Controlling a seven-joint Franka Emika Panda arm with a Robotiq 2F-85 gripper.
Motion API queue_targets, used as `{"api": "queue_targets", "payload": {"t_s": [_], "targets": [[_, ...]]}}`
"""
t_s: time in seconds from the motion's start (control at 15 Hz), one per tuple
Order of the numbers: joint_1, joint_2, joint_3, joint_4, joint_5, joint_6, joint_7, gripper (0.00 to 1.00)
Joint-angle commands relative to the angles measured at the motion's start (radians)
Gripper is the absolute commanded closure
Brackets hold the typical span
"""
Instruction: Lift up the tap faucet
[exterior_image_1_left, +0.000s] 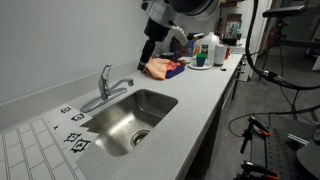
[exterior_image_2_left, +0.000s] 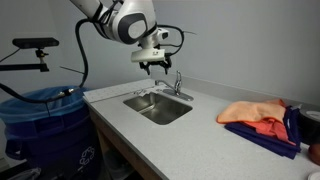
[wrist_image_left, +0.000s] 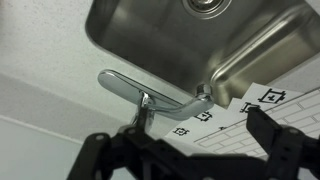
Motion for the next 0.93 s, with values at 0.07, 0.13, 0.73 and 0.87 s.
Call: {"api": "queue_targets", "payload": {"t_s": [0.07,0.13,0.73,0.87], "targets": [[0.051,-0.112,-0.052,-0.123,0.041,0.06,-0.058,0.0],[0.021,-0.126,-0.026,-0.139,0.054,0.07,-0.077,0.0],[0.072,-0.143,-0.091,-0.152,0.052,0.068,-0.079,0.0],[0.073,-0.147,-0.092,-0.155,0.052,0.068,-0.079,0.0]]}}
